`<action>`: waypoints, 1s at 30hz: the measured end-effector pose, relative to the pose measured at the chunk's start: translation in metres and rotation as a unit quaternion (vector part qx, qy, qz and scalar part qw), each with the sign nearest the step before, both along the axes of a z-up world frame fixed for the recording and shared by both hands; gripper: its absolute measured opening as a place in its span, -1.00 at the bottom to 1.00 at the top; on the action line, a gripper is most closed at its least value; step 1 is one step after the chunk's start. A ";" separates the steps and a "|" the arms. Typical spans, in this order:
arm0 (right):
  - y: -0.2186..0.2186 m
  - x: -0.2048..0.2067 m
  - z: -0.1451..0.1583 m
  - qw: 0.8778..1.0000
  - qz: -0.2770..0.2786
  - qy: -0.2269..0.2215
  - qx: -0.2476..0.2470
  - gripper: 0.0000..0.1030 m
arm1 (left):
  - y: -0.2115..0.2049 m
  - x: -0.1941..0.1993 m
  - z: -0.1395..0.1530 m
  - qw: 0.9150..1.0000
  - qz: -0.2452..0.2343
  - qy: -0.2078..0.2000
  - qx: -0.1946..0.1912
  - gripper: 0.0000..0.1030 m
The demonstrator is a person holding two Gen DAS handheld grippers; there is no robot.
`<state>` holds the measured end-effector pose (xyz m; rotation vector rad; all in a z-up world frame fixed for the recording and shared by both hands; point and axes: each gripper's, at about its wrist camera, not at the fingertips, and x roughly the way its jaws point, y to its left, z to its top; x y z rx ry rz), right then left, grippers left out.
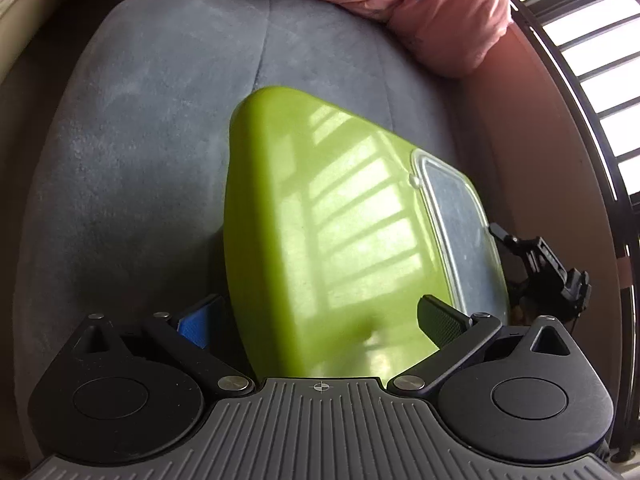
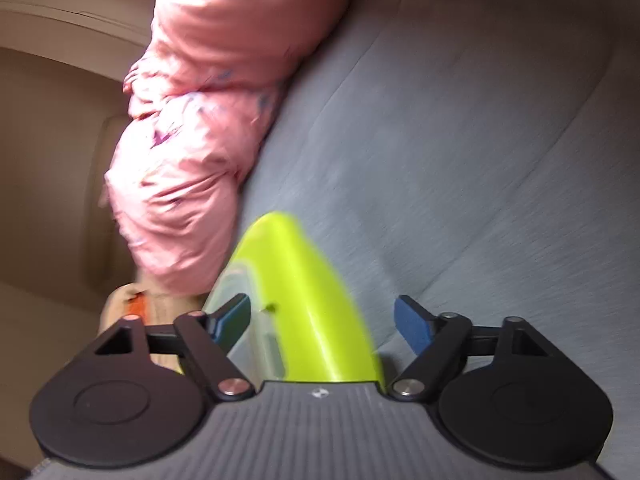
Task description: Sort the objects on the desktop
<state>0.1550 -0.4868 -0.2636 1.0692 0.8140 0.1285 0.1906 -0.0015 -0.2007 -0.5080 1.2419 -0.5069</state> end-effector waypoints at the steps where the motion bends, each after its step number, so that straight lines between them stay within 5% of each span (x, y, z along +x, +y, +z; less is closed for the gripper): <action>1: 0.004 0.001 -0.002 1.000 0.006 -0.003 -0.001 0.31 | 0.001 0.000 -0.001 1.000 0.001 0.002 0.000 1.00; 10: 0.034 -0.047 0.035 0.998 0.037 -0.029 -0.045 0.18 | 0.023 -0.009 -0.014 0.999 0.043 0.020 -0.006 1.00; 16: 0.056 -0.085 0.054 0.994 0.047 -0.050 -0.080 0.16 | 0.042 -0.039 -0.003 0.996 0.090 -0.023 -0.011 1.00; 30: 0.051 -0.124 0.024 0.999 0.020 -0.034 -0.028 0.17 | 0.069 -0.072 -0.007 0.988 0.126 -0.005 -0.088 1.00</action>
